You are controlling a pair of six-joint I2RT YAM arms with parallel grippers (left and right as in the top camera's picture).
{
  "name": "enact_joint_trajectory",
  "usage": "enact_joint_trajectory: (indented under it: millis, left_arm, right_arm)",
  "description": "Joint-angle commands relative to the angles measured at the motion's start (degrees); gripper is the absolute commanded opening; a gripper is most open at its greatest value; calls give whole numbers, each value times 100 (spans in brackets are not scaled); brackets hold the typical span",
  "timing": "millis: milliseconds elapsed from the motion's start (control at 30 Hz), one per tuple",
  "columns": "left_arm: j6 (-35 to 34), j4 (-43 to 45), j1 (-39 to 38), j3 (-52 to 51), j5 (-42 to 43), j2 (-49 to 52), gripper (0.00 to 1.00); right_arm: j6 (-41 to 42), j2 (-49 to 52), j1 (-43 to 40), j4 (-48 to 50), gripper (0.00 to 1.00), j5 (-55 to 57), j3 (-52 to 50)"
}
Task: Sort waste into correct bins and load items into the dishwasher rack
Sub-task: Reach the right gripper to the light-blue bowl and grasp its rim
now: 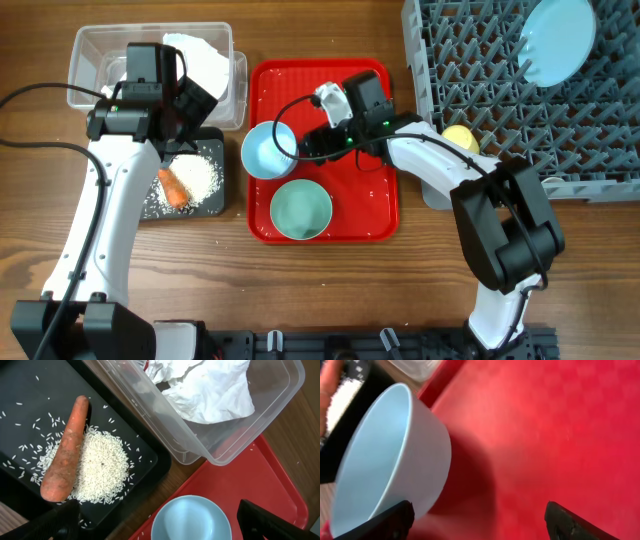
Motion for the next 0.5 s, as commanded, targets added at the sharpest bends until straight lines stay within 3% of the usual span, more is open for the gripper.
enact_joint_trajectory:
  millis: [0,467]
  left_arm:
    - [-57,11,11,-26,-13,48,100]
    - [-57,11,11,-26,-13,48,100]
  right_arm:
    - [-103,42,-9,50,82,-219,-13]
    - [-94,-208,-20,-57,82,286,212]
